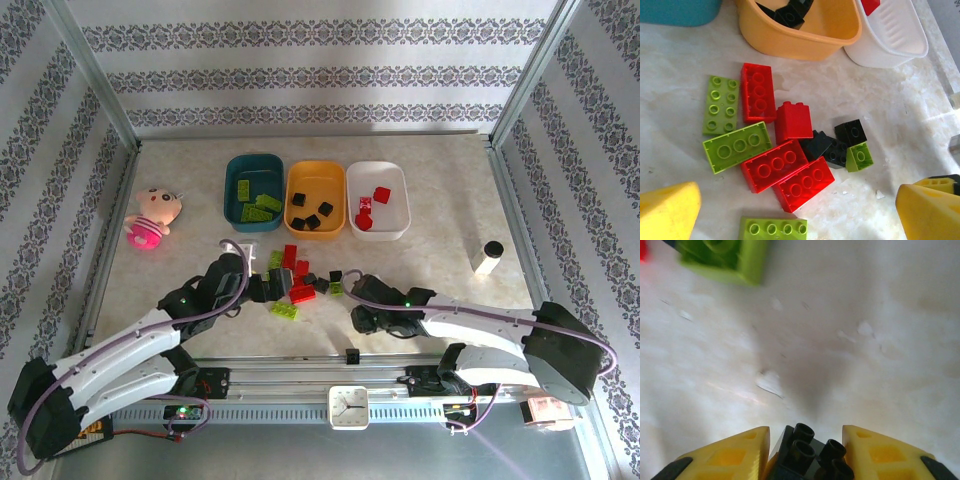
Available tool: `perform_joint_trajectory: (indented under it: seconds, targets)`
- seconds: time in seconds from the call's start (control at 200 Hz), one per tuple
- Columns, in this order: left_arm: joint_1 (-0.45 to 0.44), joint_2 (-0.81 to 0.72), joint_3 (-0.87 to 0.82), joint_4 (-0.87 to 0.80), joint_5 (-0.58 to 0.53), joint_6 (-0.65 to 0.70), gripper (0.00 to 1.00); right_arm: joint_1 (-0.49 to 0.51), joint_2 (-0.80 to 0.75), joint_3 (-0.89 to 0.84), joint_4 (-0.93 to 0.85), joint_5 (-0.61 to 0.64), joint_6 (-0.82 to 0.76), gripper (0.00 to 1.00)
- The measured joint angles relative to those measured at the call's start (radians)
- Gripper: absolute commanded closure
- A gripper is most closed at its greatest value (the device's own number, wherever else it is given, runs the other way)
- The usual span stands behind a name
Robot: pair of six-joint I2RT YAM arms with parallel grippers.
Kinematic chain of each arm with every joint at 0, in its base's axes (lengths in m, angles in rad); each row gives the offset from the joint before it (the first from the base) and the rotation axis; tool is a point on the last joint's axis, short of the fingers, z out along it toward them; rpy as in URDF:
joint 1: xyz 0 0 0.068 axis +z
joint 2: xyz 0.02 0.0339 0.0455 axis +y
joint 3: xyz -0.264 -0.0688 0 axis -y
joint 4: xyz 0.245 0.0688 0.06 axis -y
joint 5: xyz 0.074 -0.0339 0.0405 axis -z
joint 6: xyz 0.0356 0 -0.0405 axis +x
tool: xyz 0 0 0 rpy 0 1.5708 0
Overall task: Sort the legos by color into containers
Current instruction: Pick up the lego from the bottom-center of the table, then place the lego in the container.
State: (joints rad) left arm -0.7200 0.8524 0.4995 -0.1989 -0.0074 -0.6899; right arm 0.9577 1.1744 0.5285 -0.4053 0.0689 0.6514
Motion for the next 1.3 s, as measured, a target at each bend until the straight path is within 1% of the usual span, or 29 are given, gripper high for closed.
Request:
perform_joint_trajectory:
  seconds: [0.055,0.145,0.245,0.35,0.465,0.58,0.645,0.745,0.79,0.839,0.919,1.004,1.059,1.154,1.299]
  targets:
    - [0.0,-0.023,0.0,-0.021,-0.013,0.0,0.0,-0.002,-0.006,0.052,-0.008,-0.003,-0.023,0.76]
    - [0.0,-0.07,-0.003,-0.05,-0.034,0.0,0.0,-0.032,0.005,0.175,-0.009,-0.02,-0.067,0.76]
    - [0.0,-0.127,-0.019,-0.079,-0.051,0.0,0.0,-0.086,0.09,0.354,0.015,-0.034,-0.127,0.76]
    - [0.0,-0.182,-0.049,-0.106,-0.057,-0.008,0.0,-0.142,0.262,0.557,0.059,-0.049,-0.183,0.76]
    - [0.0,-0.238,-0.078,-0.15,-0.057,-0.027,0.0,-0.209,0.499,0.779,0.077,-0.06,-0.23,0.76]
    - [0.0,-0.283,-0.095,-0.177,-0.057,-0.047,0.0,-0.261,0.701,0.942,0.071,-0.056,-0.251,0.75]
    - [0.0,-0.301,-0.1,-0.196,-0.057,-0.056,0.0,-0.279,0.788,1.003,0.057,-0.055,-0.259,0.68]
    - [0.0,-0.316,-0.101,-0.214,-0.057,-0.068,0.0,-0.302,0.884,1.072,0.025,-0.051,-0.259,0.49]
    - [0.0,-0.32,-0.101,-0.218,-0.057,-0.071,0.0,-0.307,0.91,1.093,0.008,-0.048,-0.263,0.45]
    - [0.0,-0.325,-0.101,-0.223,-0.057,-0.075,0.0,-0.308,0.924,1.11,-0.007,-0.044,-0.259,0.43]
    - [0.0,-0.325,-0.101,-0.229,-0.057,-0.076,0.0,-0.308,0.926,1.123,-0.021,-0.043,-0.259,0.43]
    - [0.0,-0.328,-0.101,-0.238,-0.057,-0.078,0.0,-0.307,0.905,1.12,-0.025,-0.043,-0.259,0.42]
    - [0.0,-0.332,-0.101,-0.24,-0.057,-0.078,0.0,-0.305,0.871,1.089,-0.018,-0.043,-0.259,0.42]
    - [0.0,-0.343,-0.101,-0.24,-0.057,-0.078,0.0,-0.294,0.752,0.981,-0.016,-0.032,-0.259,0.42]
    - [0.0,-0.347,-0.114,-0.235,-0.057,-0.078,0.0,-0.244,0.49,0.741,-0.008,-0.025,-0.253,0.4]
